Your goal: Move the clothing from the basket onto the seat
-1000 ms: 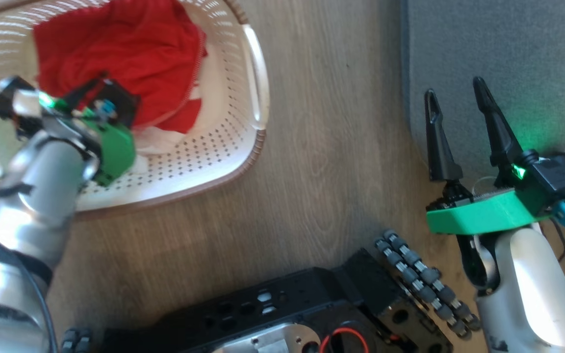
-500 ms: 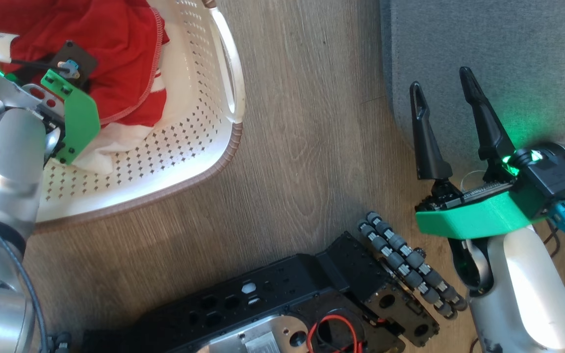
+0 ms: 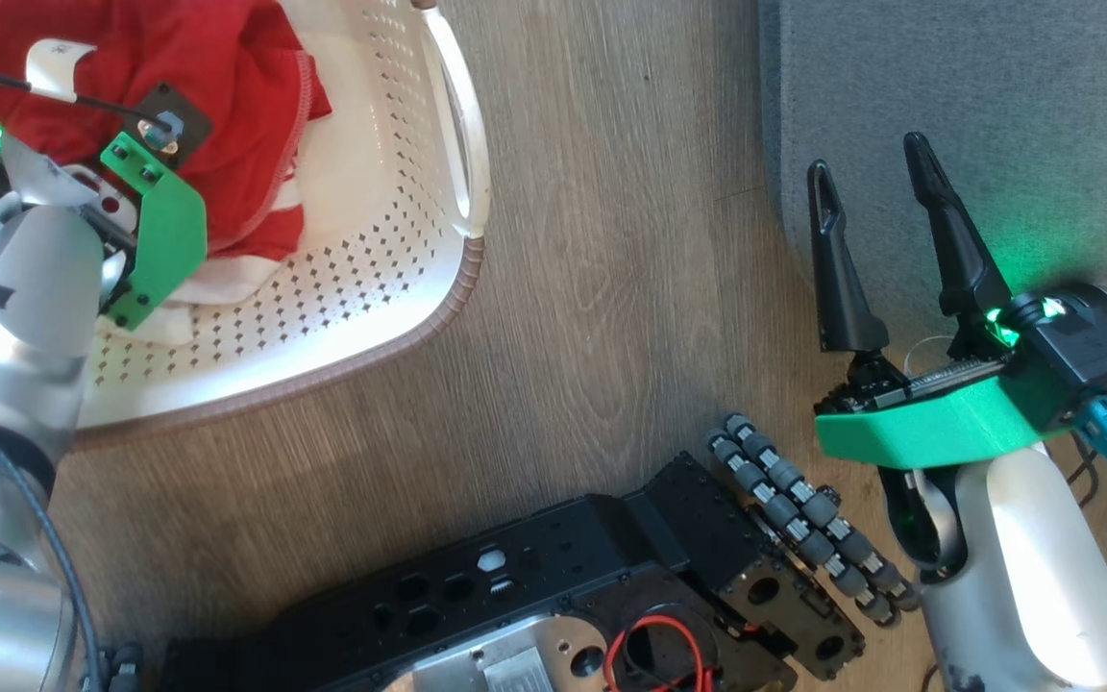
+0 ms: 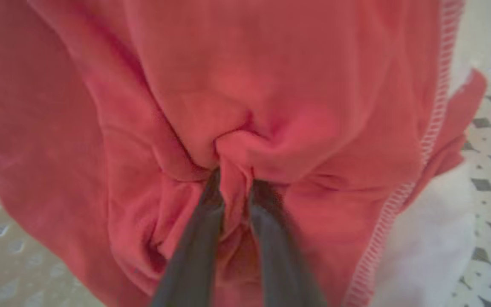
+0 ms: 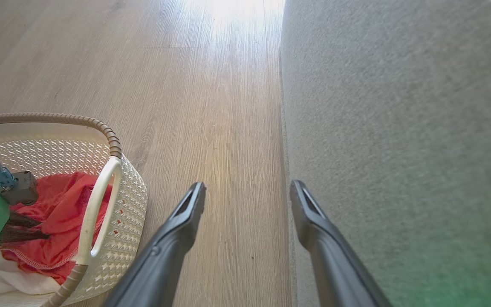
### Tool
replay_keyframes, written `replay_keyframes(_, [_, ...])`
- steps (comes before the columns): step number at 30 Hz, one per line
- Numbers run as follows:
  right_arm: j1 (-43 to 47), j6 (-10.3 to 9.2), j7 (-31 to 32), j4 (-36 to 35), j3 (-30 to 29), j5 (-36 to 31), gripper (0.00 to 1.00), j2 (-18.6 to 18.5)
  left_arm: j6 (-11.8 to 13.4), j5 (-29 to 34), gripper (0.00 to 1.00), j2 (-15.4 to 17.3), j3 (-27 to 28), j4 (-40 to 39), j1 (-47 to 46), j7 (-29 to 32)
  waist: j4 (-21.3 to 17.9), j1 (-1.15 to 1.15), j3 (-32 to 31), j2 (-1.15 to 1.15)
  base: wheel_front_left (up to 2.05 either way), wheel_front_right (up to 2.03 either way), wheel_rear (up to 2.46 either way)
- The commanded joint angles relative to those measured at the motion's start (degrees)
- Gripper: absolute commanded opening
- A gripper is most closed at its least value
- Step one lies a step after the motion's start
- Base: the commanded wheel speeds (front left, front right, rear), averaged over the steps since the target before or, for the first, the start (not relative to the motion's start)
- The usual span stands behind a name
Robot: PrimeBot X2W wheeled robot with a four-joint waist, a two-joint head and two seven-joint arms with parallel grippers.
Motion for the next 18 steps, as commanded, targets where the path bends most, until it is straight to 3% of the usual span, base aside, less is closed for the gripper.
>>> replay_keyframes(1, [3.7, 0.05, 0.2, 1.4, 0.3, 1.4, 1.00, -0.7, 0.0, -0.5, 0.00, 2.4, 0.0, 0.7, 2.5, 0.8, 0.1, 0.00, 0.0, 0.00, 0.00, 0.00, 0.00])
replay_keyframes(11, [1.4, 0.05, 0.2, 1.4, 0.5, 1.5, 1.00, -0.7, 0.0, -4.1, 0.00, 3.3, -1.6, 0.8, 2.1, -0.3, 0.1, 0.00, -1.3, 0.00, 0.00, 0.00, 0.00])
replay_keyframes(18, [-1.0, 0.05, 0.2, 2.5, -0.2, 1.3, 1.00, -0.7, 1.1, -6.5, 0.00, 2.2, -0.6, 0.8, 3.9, -5.7, 1.5, 0.00, -6.4, 0.00, 0.00, 0.00, 0.00])
